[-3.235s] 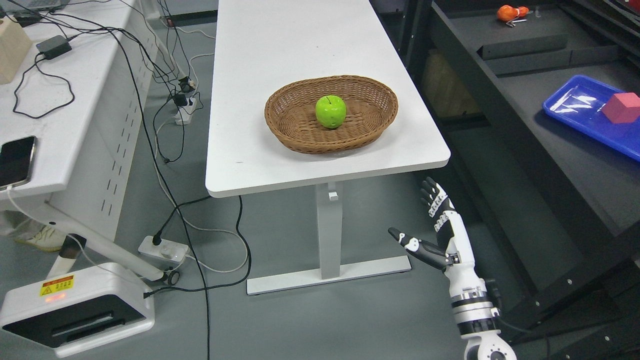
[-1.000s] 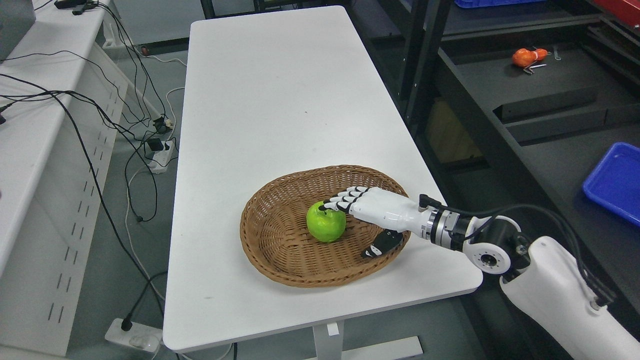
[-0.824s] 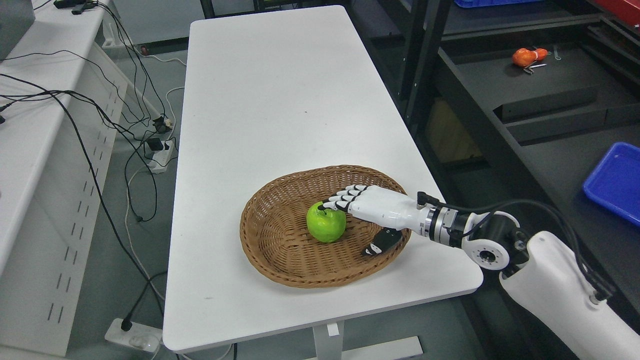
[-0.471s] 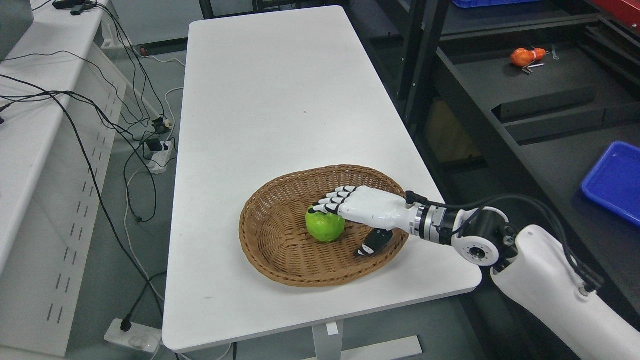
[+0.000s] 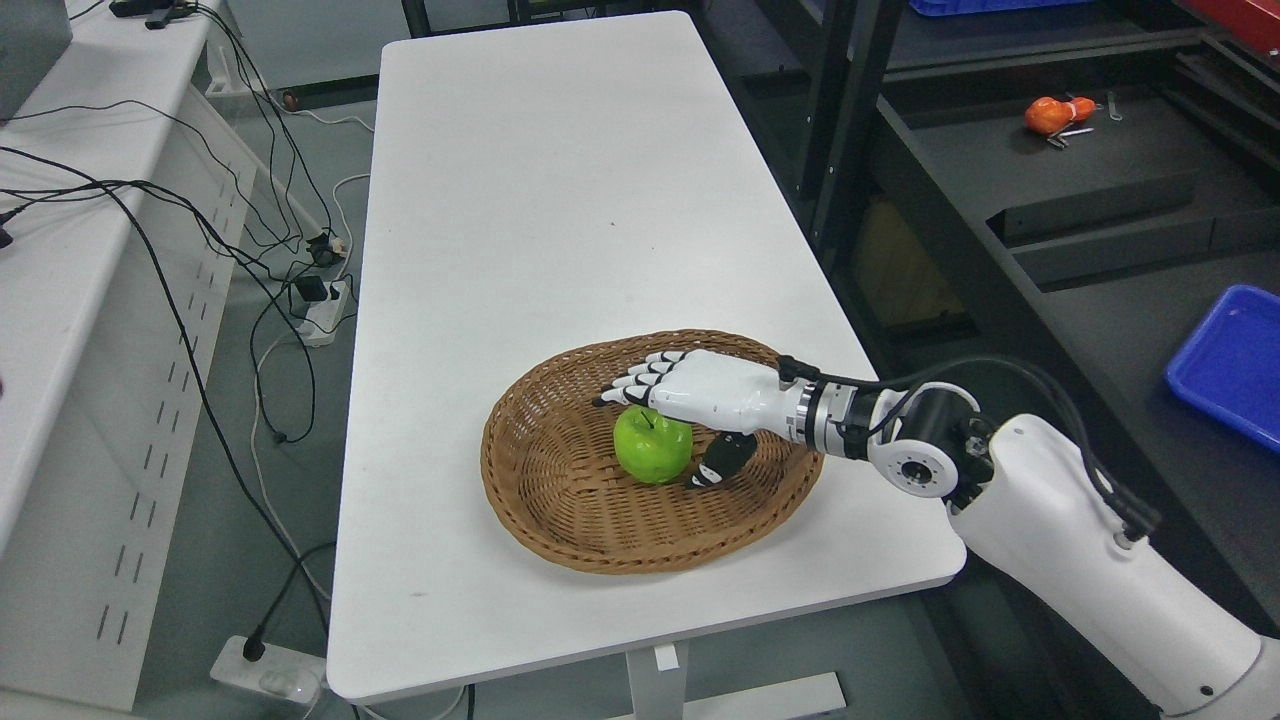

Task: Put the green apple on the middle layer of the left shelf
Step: 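Lower the right hand onto the green apple and close fingers around it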

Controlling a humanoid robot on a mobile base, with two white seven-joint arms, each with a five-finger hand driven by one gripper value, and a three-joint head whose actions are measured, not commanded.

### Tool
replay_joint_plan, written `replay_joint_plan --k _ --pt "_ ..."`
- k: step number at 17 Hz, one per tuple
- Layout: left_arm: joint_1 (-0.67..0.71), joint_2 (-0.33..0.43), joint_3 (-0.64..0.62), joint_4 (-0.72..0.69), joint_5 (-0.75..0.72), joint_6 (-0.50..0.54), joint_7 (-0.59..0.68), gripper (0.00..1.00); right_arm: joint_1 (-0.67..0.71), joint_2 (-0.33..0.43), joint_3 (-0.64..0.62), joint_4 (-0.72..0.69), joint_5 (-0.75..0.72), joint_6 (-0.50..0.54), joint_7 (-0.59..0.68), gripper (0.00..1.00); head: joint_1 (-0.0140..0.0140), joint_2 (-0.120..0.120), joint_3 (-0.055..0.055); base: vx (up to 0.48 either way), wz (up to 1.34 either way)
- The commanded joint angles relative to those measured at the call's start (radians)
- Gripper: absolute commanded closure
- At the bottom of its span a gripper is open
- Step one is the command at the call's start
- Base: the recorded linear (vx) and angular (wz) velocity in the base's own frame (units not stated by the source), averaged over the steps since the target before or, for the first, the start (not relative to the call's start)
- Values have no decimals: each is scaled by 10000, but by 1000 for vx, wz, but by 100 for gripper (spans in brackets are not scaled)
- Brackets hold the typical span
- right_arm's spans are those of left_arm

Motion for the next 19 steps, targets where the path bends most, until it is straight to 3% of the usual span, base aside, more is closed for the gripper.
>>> replay_joint_plan --k 1,4,8,9,11,13,17,19 --pt "0 175 0 -3 0 6 4 0 -373 582 1073 1454 83 17 17 1 0 0 0 0 0" --pt "0 175 0 -3 0 6 4 0 -373 551 1073 1563 99 -13 2 4 0 0 0 0 0" --pt "0 175 0 -3 0 6 4 0 -358 505 1073 1563 573 -44 -75 19 0 0 0 1 9" --pt "0 175 0 -3 0 -9 4 0 -342 475 1043 1563 802 -59 -90 28 0 0 0 0 -14" --pt "0 175 0 -3 0 6 4 0 -327 398 799 1563 912 -318 -136 63 0 0 0 0 -7" --pt "0 175 0 -3 0 6 4 0 -281 321 370 1533 942 -381 -152 90 0 1 0 -12 9" --pt "0 175 0 -3 0 -9 4 0 70 30 -1498 1043 897 -245 -1129 100 0 0 0 0 0" --pt "0 175 0 12 0 6 4 0 514 152 -2801 661 958 716 -2262 100 0 0 0 -12 -5"
